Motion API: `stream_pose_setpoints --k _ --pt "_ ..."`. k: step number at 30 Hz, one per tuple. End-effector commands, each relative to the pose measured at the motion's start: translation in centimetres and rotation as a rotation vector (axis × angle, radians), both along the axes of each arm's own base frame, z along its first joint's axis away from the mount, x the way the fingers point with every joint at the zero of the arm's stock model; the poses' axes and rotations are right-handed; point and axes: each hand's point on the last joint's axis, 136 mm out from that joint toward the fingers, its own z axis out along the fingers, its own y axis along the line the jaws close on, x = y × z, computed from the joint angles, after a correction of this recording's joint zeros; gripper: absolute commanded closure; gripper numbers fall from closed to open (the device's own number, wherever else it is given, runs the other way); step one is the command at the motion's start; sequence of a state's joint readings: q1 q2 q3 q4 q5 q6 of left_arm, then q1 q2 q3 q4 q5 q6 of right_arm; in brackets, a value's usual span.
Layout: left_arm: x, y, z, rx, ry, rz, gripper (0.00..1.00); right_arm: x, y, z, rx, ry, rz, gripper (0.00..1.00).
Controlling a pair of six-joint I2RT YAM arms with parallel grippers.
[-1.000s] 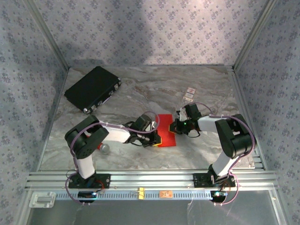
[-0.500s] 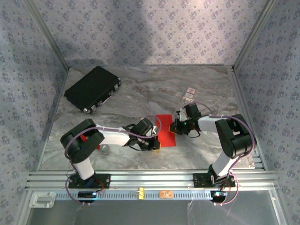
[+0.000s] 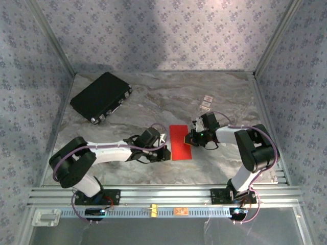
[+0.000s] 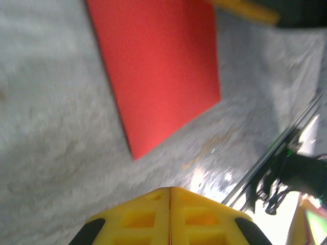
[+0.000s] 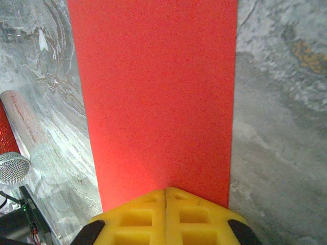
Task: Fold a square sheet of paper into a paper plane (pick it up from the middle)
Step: First fold the square sheet of paper in half at the center of the table.
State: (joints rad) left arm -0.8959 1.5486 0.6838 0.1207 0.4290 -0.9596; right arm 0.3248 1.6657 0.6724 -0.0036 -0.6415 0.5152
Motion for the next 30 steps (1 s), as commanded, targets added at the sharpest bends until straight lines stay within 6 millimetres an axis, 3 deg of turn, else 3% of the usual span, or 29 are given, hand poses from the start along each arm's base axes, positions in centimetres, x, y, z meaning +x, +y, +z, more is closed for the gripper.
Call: stream_pose_setpoints --k 1,5,9,19,21,26,30 --pt "3.3 -1.4 1.5 -0.092 -0.004 0.062 0.92 -2.4 -2.6 -3.3 -0.145 0.124 -0.043 1.00" --pt "5.6 -3.1 1.1 -0.088 -0.001 0.053 0.92 -2.4 -2.6 -3.4 -0.149 0.127 -0.047 1.00" --pt "6.6 -4.1 -0.5 -0.061 0.022 0.049 0.93 -2.5 -2.6 -3.5 -0.155 0.129 -0.046 1.00" --pt "3.5 -1.1 -7.2 0.015 0.154 0.084 0.94 -2.7 -2.7 -3.5 -0.155 0.129 -0.045 1.00" --pt "3.5 -1.3 -6.8 -0.002 0.154 0.085 0.93 -2.6 -2.5 -3.3 -0.143 0.126 -0.042 1.00" --pt "5.2 -2.9 -3.0 -0.036 0.089 0.064 0.92 -1.7 -1.8 -1.9 -0.110 0.090 -0.023 1.00" --pt "7.5 -3.0 -0.2 -0.015 0.024 0.076 0.92 -0.3 -0.6 1.1 -0.034 0.014 0.002 1.00"
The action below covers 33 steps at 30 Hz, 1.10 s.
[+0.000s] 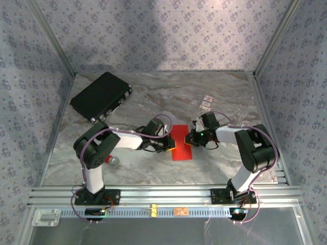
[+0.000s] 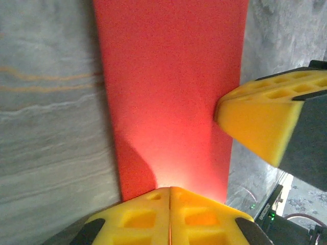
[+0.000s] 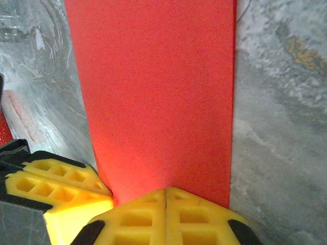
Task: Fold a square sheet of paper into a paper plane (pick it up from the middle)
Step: First fold the square sheet of paper in half at the center of the table.
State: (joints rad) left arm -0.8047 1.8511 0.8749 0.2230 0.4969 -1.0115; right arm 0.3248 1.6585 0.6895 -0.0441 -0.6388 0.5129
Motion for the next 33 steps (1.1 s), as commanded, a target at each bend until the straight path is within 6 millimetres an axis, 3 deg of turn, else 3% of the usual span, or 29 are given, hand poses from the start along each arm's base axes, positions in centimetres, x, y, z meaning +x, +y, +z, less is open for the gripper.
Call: stream_pose_setpoints --k 1,4,7,11,17,19,25,33 --pt "1.8 0.1 3.1 0.017 -0.067 0.004 0.91 0.1 -0.4 1.6 -0.015 -0.022 0.003 0.99" --pt "3.6 0.1 4.1 -0.001 -0.079 0.029 0.91 0.9 -0.9 4.2 -0.016 -0.085 -0.022 0.89" --pt "4.8 -0.1 4.3 -0.009 -0.082 0.028 0.91 0.9 -2.6 5.1 -0.062 -0.108 -0.083 0.83" --pt "6.4 -0.7 4.0 -0.015 -0.063 0.010 0.91 -0.3 -4.3 5.1 -0.047 -0.092 -0.153 0.82" --pt "8.4 -1.4 3.0 0.012 -0.059 -0.009 0.91 -2.8 -4.3 4.4 -0.015 -0.024 -0.155 0.80" --pt "8.7 -1.4 2.3 0.029 -0.054 -0.014 0.90 -3.4 -3.8 4.5 0.021 -0.019 -0.140 0.73" --pt "9.6 -0.7 0.5 0.063 -0.043 0.009 0.90 -4.9 -3.5 4.0 0.021 0.013 -0.132 0.68" --pt "7.9 1.2 -3.6 0.135 0.014 0.003 0.91 -7.1 -3.0 2.2 0.015 0.106 -0.102 0.57"
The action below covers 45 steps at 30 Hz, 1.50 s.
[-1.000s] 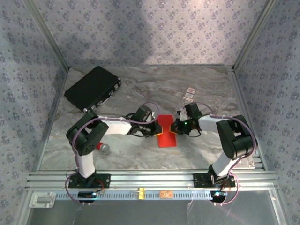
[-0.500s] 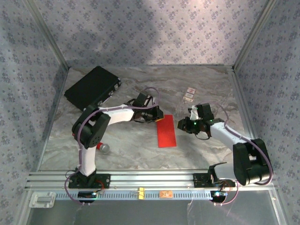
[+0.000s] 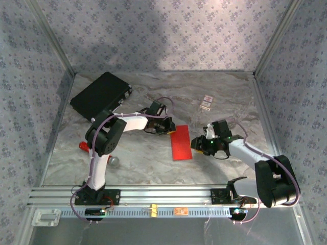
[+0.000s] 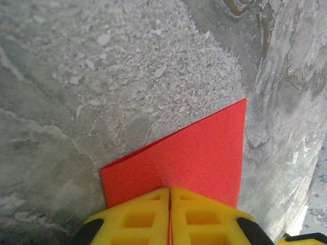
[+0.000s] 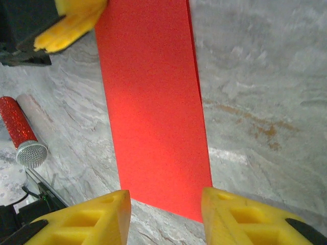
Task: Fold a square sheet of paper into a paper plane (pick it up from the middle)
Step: First fold the square sheet of paper in half at the center of the table, then fold the triangle a second time at the center of the table.
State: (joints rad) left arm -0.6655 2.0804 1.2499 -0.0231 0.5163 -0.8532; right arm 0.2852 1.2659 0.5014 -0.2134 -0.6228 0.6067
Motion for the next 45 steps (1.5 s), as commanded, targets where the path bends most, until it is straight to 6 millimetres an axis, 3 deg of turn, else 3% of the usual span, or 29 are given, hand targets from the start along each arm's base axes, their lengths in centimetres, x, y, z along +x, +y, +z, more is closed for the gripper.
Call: stream_pose_setpoints --k 1,6,16,20,25,28,34,40,45 --pt "-1.8 1.7 -3.3 0.074 0.054 -0.013 0.91 -1.9 0.2 -1.2 0.009 0.084 0.018 0.57" --pt "-2.6 2.8 -4.2 0.099 0.066 0.004 0.91 -2.9 0.4 -1.7 0.026 0.126 0.008 0.54" --pt "-2.4 2.7 -3.8 0.089 0.062 0.018 0.91 -4.1 0.7 -2.0 0.038 0.163 0.027 0.56" --pt "-1.9 1.5 -1.7 0.013 0.035 0.013 0.91 -4.3 0.2 -2.1 0.007 0.159 0.017 0.57" --pt "-0.2 -0.3 2.7 -0.076 -0.045 -0.005 0.88 -4.2 0.4 -1.8 0.013 0.146 0.025 0.59" --pt "0.6 -1.0 3.9 -0.091 -0.074 -0.016 0.86 -4.2 0.5 -1.7 0.016 0.147 0.026 0.61" --pt "0.9 -1.0 1.6 -0.049 -0.035 -0.017 0.87 -4.5 0.5 -1.6 0.017 0.146 0.027 0.57" --pt "-0.7 0.5 -2.2 0.005 0.030 0.001 0.88 -4.6 0.8 -1.4 0.047 0.159 0.027 0.56" --pt "-1.8 1.8 -4.1 0.030 0.067 0.020 0.88 -4.8 0.8 -1.7 0.046 0.219 -0.012 0.53"
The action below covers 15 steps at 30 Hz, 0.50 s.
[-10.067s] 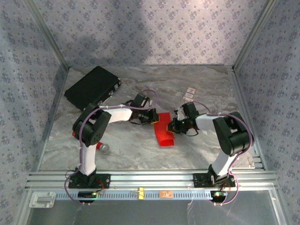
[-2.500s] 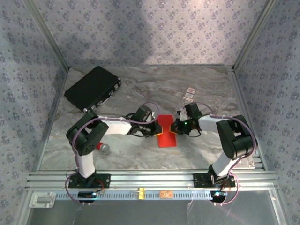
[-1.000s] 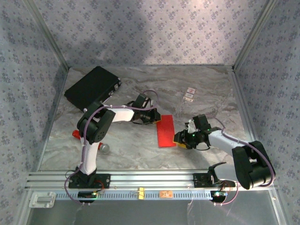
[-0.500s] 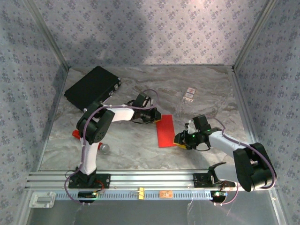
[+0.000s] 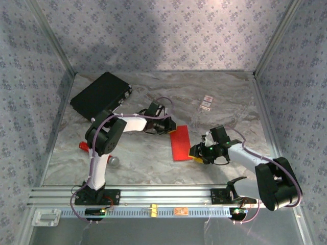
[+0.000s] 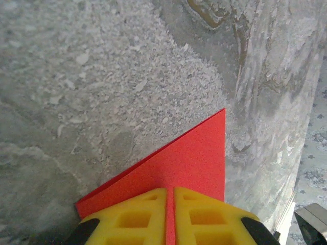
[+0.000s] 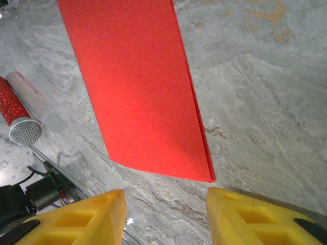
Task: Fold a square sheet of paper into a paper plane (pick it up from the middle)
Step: Fold the triangle a second time at the center of the table.
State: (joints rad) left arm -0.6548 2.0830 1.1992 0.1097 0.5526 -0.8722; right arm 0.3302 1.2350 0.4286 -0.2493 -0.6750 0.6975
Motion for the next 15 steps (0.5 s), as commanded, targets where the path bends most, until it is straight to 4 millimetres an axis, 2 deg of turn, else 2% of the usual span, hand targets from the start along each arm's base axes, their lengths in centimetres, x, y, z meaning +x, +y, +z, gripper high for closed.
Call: stream_pose_setpoints --k 1,15 --pt "-2.30 2.33 -4.49 0.107 0.102 0.018 0.88 -0.97 0.09 -0.41 0.006 0.075 -0.021 0.53" --pt "-2.28 2.44 -4.19 0.109 0.097 0.015 0.88 -0.61 0.61 -1.20 0.007 0.128 -0.064 0.53"
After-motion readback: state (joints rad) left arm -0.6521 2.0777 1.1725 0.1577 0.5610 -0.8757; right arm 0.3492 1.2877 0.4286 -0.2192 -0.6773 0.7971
